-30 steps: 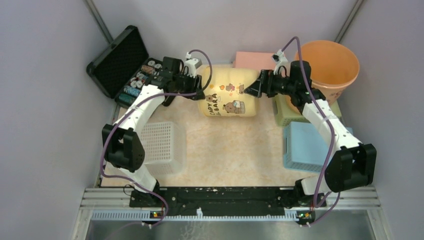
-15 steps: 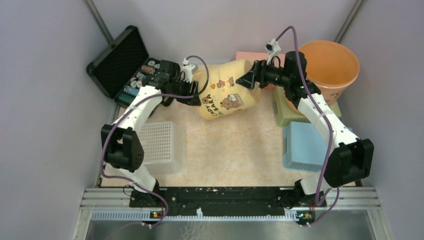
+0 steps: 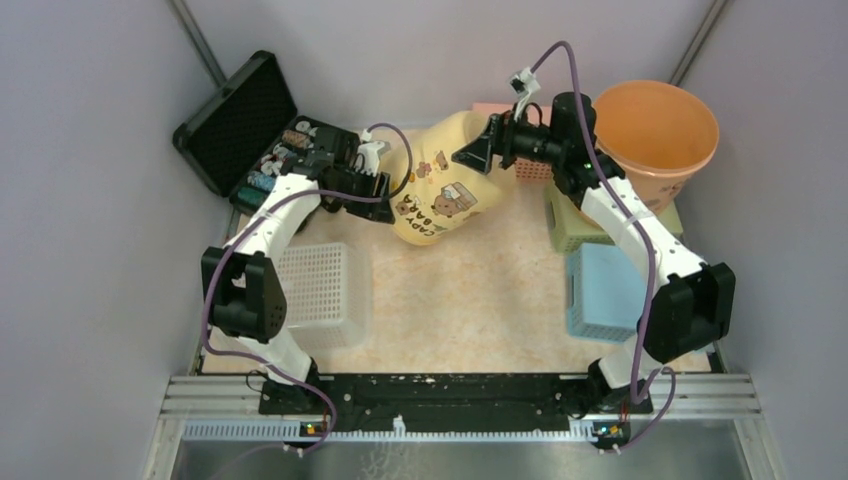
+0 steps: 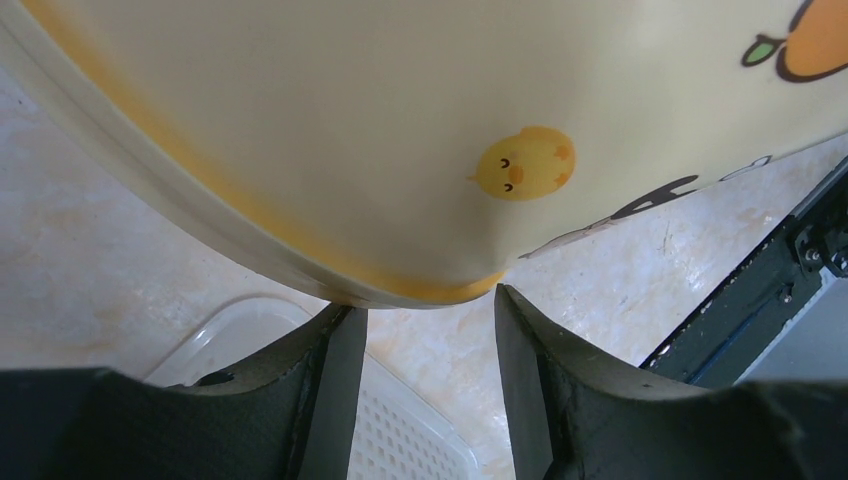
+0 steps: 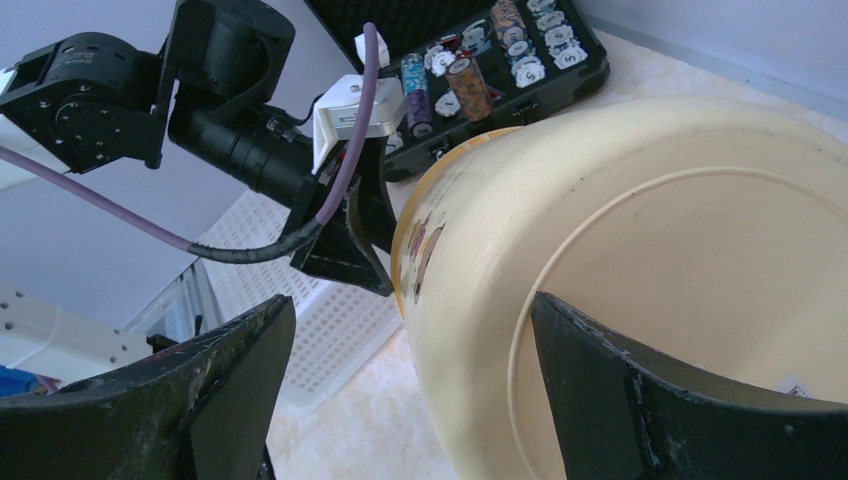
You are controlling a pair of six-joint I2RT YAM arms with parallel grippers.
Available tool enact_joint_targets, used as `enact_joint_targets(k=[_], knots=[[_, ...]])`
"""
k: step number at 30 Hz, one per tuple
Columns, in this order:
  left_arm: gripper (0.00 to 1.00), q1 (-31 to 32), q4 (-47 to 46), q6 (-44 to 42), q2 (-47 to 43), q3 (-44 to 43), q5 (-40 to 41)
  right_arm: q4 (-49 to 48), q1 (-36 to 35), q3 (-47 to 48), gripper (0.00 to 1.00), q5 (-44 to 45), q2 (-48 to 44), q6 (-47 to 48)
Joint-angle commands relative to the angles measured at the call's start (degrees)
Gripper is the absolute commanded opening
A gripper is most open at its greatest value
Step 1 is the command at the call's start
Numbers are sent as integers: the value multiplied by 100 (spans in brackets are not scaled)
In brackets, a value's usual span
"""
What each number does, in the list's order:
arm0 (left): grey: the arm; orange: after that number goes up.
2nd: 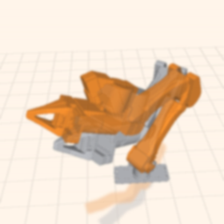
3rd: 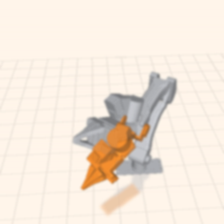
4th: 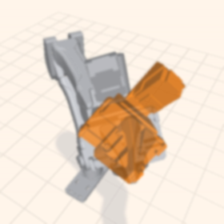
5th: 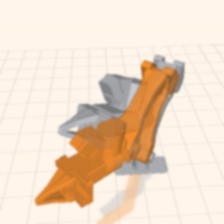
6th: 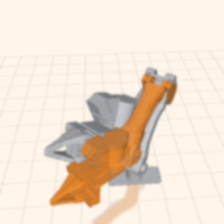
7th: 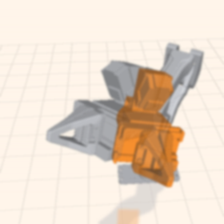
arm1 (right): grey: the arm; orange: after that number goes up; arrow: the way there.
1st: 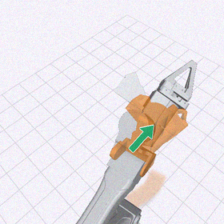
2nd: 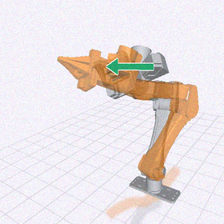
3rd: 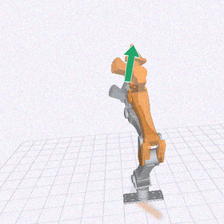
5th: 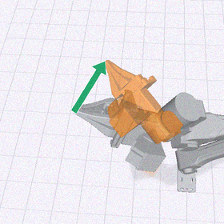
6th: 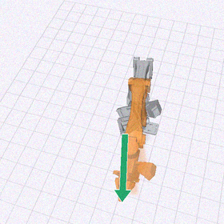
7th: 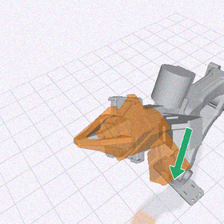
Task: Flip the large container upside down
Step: Turn the container upside down at the center of the board.
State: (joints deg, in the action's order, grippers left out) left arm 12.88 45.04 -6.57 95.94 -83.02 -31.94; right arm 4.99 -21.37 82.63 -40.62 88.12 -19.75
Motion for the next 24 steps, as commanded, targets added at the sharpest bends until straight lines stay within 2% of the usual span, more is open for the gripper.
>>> enact_joint_targets(k=[1, 4, 24], knots=[[56, -4, -313, -242, -313, -38, -612, 111, -358, 178, 87, -570, 213, -163], [58, -84, -294, -257, -360, 66, -500, 116, -385, 197, 87, -569, 253, -135], [91, -207, -226, -347, -378, 203, 341, 151, -386, 579, 88, -549, 545, 23]])
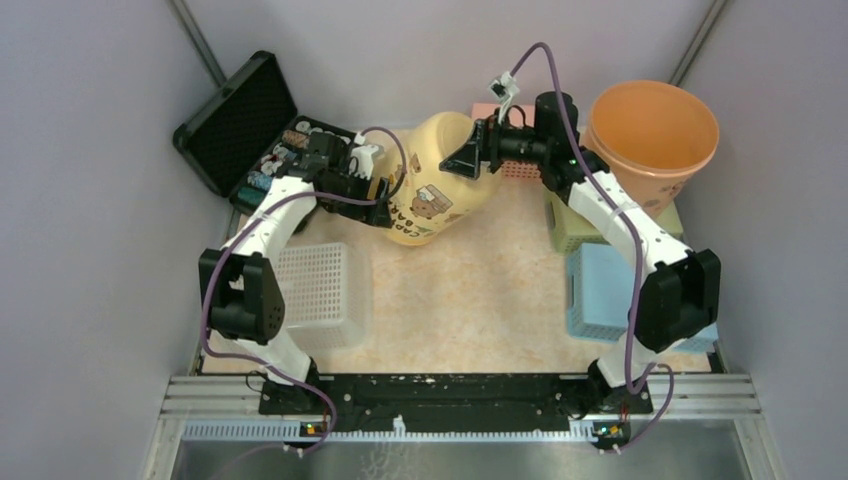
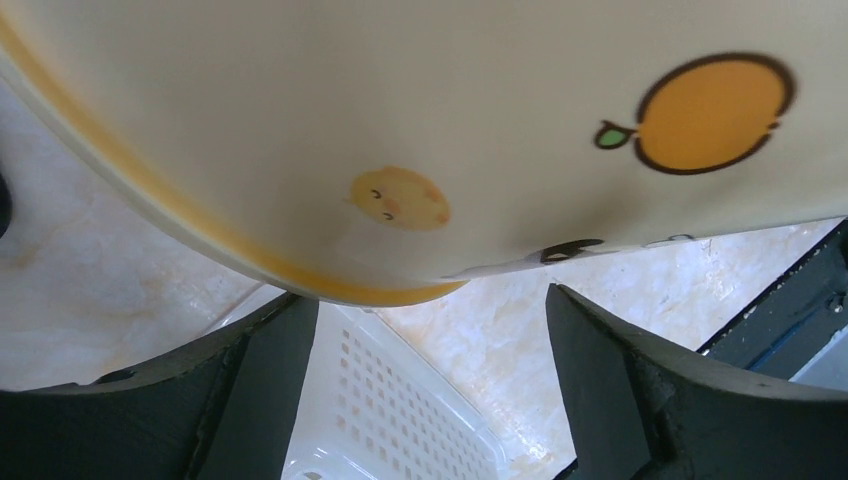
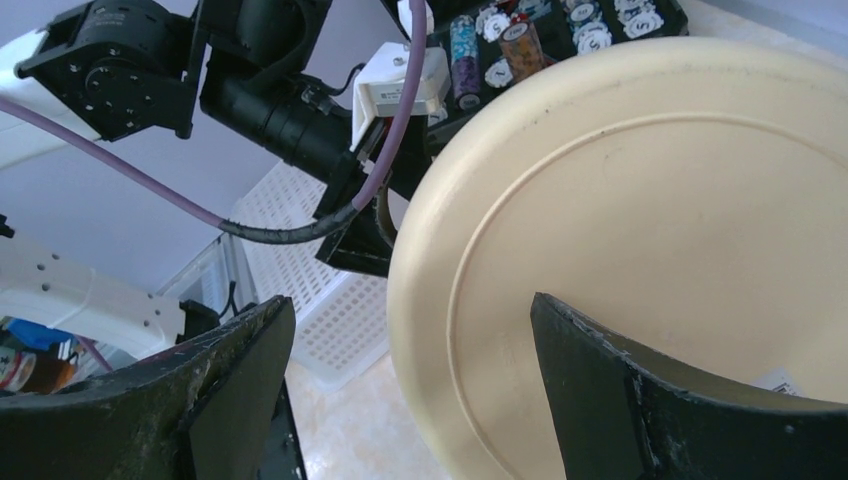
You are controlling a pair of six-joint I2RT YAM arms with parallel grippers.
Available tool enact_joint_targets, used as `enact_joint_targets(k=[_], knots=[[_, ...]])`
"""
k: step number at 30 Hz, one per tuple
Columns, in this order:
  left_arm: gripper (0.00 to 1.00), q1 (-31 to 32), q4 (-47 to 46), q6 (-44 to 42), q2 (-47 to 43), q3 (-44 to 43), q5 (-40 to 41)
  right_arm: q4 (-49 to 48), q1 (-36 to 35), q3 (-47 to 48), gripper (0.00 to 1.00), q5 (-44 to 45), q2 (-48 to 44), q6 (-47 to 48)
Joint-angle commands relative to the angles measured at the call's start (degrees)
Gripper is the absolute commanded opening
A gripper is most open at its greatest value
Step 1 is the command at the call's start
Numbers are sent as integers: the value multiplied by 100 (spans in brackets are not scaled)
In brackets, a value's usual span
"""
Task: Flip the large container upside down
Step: Turn the container upside down at the center of the board.
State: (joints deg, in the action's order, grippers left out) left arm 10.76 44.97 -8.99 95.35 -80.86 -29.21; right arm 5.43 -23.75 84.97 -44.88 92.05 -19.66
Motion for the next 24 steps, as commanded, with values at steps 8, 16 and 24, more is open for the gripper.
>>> enact_joint_targets(k=[8, 16, 24], knots=[[94, -5, -171, -129, -244, -17, 149, 51, -148, 571, 88, -151, 361, 6], [96, -129, -140, -107, -40, -40, -152, -167, -149, 942, 88, -261, 784, -174], [96, -213, -255, -90, 197, -77, -382, -81, -150, 1059, 88, -190, 1055, -73]])
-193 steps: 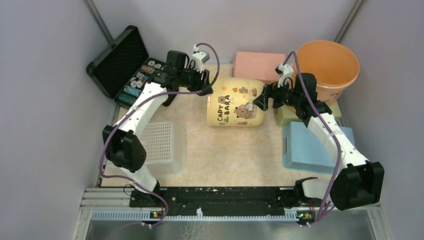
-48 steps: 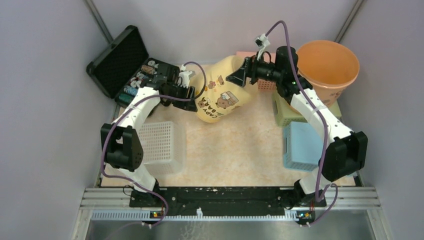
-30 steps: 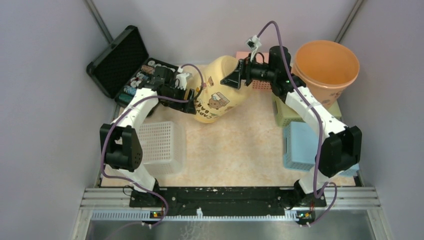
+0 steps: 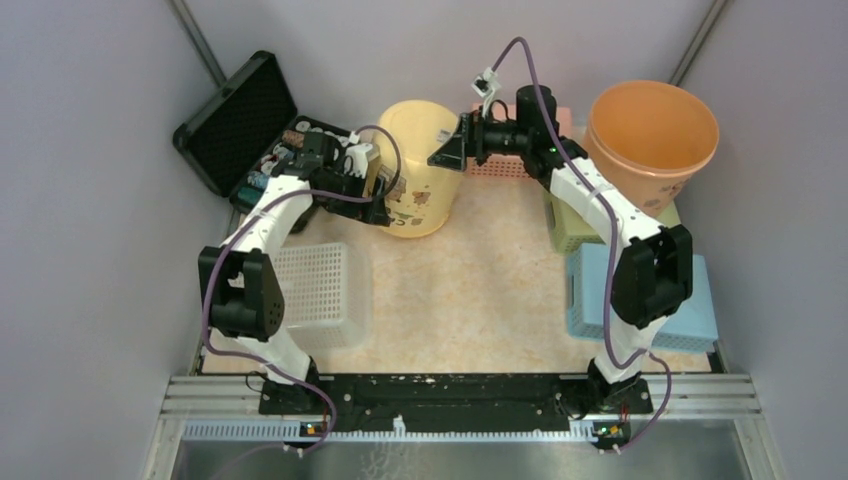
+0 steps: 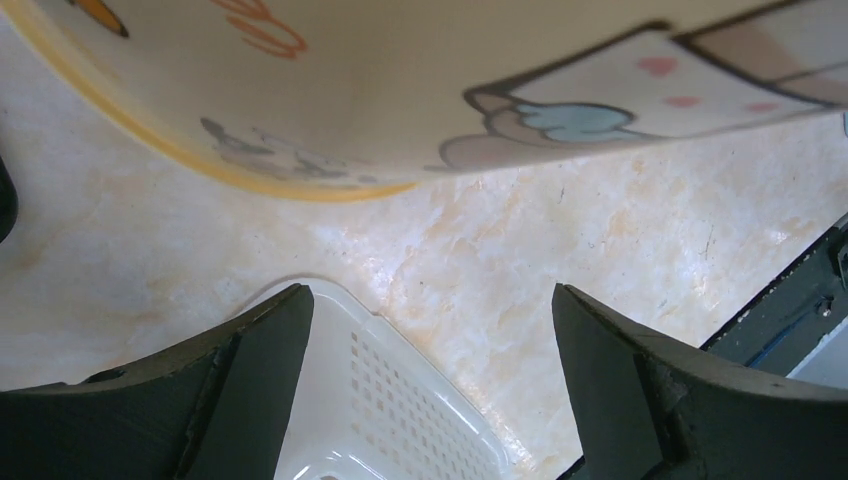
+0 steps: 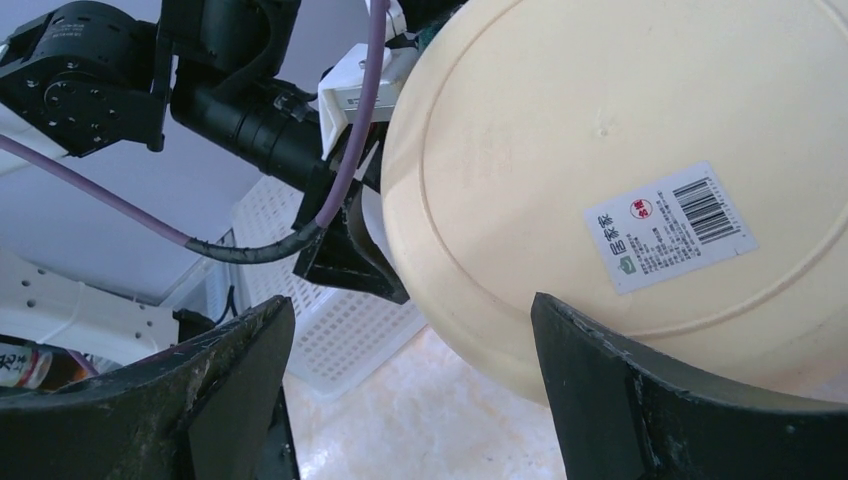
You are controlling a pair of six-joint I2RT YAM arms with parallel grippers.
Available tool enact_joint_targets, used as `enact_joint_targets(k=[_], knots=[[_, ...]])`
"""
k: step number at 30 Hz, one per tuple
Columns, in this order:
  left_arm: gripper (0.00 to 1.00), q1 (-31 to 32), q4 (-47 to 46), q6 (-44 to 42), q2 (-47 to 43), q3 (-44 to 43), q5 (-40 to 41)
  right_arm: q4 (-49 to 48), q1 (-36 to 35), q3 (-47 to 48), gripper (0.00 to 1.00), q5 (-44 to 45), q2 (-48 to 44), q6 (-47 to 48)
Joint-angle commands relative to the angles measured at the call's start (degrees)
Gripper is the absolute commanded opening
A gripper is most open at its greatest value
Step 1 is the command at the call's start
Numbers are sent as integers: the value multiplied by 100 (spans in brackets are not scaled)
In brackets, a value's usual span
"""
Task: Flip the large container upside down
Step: Turn the container upside down at the center of the board.
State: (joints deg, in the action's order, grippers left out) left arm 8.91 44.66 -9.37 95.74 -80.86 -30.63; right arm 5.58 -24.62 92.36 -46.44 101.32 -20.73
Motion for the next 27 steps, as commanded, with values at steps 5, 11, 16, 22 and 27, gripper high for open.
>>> enact_joint_targets(k=[5, 11, 16, 22, 27], knots=[[95, -51, -324, 36, 423, -172, -296, -97, -58, 443, 88, -6, 220, 32], [95, -104, -427, 206, 552, -342, -264, -18, -61, 625, 88, -12, 413, 166], [95, -319, -669, 235, 14, -222, -390, -42, -59, 796, 87, -755, 216, 280], [98, -464, -1315, -203, -1162, 307, -1075, 406, -46, 630, 89, -1147, -956, 1096], [99, 117, -1512, -1051, -1807, 224, -891, 1962, 78, 619, 96, -582, -2075, 2732]])
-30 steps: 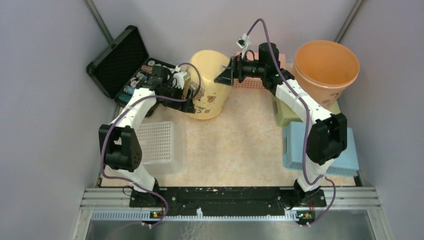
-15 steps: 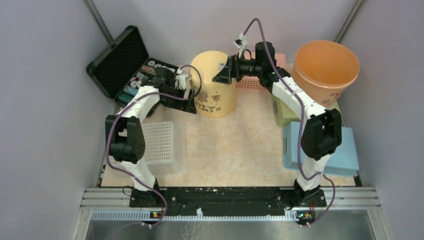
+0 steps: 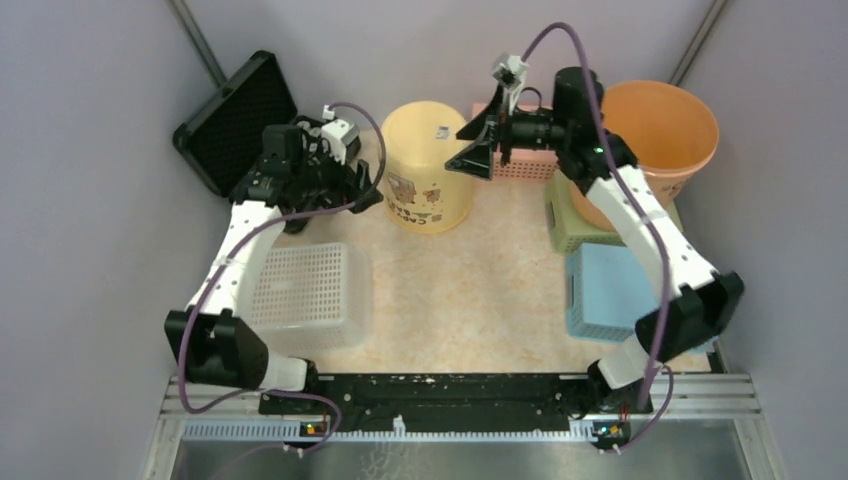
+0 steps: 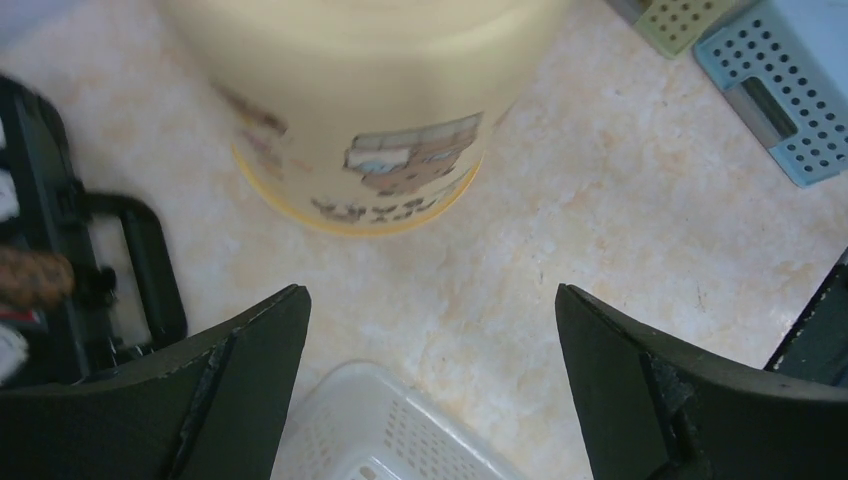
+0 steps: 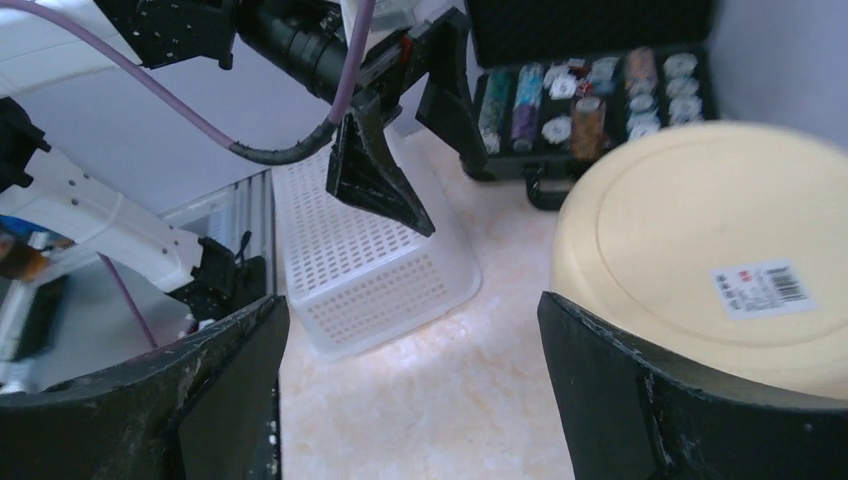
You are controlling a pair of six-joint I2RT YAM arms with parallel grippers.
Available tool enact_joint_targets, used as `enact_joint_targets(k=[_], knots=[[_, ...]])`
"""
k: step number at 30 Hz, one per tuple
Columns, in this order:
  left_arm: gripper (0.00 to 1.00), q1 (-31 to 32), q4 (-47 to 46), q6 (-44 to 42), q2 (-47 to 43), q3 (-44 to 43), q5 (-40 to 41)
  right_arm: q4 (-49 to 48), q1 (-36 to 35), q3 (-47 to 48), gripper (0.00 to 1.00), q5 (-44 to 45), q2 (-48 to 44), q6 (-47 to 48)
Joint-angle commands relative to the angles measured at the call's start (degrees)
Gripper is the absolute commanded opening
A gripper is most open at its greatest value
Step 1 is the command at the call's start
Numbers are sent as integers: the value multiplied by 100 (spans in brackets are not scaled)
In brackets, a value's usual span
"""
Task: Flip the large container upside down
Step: Turn the container upside down at the center of the board, then move the container to the center of the board.
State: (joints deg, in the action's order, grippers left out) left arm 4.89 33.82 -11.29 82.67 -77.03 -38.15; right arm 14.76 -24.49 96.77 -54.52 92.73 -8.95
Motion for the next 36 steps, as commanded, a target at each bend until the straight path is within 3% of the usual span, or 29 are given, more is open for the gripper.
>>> enact_joint_targets(k=[1, 6, 10, 14, 17, 25, 36], knots=[[99, 810, -360, -1054, -528, -250, 128, 1422, 79, 202, 98, 584, -1440, 1976], [99, 2292, -330, -1773, -376, -601, 1492, 2609, 94, 240, 99, 3100, -2329, 3340], [99, 2919, -341, -1968, 179, -1056, 2369, 2683, 165, -364, 99, 4769, -2987, 4036], [99, 3337, -531, -2044, 686, -1305, 3796, 2799, 308, -860, 99, 5769, -3366, 4408], [99, 3460, -760, -2043, 873, -1322, 4595, 2870, 390, -1167, 99, 6138, -3519, 4521], [99, 3467, -1377, -2272, 1261, -1216, 5684, 2641, 525, -1695, 99, 6916, -3616, 4584], [99, 3457, -2000, -2745, 1707, -1350, 6752, 2614, 568, -1736, 99, 6979, -3621, 4596]])
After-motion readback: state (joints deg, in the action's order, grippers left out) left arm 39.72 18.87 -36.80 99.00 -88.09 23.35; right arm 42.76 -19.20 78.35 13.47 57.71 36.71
